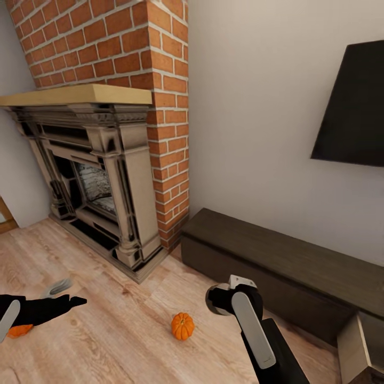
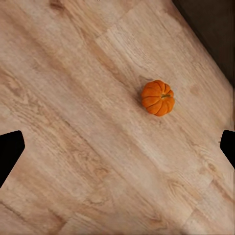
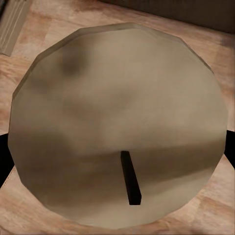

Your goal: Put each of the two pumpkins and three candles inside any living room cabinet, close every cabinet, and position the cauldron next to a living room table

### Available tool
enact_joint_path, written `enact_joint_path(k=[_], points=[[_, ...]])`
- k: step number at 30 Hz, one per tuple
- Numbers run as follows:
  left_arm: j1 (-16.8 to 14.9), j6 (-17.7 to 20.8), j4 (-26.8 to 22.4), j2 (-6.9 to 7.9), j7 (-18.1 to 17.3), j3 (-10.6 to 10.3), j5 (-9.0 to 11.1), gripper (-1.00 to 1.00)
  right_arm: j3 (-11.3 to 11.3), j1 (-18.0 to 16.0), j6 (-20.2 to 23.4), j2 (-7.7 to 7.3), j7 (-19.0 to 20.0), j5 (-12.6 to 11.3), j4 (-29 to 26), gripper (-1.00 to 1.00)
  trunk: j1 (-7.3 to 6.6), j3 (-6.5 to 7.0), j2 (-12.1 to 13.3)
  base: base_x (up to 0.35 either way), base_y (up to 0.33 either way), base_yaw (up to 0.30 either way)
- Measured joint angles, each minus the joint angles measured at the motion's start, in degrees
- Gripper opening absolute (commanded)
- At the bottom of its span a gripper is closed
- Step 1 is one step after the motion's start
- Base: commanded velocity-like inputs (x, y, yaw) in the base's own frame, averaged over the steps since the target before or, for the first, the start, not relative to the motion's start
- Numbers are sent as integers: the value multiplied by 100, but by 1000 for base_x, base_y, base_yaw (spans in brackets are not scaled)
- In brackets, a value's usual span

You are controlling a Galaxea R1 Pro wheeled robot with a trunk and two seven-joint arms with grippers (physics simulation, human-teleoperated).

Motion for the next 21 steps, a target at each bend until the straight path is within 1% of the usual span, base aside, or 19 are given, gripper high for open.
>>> enact_joint_path(k=[2, 12, 18, 21], points=[[0, -2, 0, 0, 0, 0, 1, 100, 9, 0, 4, 0, -4, -66, 0, -100, -44, 53, 80, 0, 0, -127], [0, -4, 0, 2, 0, 0, 0, 100, 47, 0, 10, 0, 10, -86, -7, -100, -264, 313, 481, 0, 0, -119], [0, 0, 0, 5, 0, 0, 2, 100, 67, 0, 17, 0, 16, -87, -15, -100, -395, 429, 722, 0, 0, -23], [0, 0, 0, 5, 0, 0, 0, 100, 65, 0, 26, 0, 25, -93, -10, -100, -461, 484, 842, 0, 0, -160]])
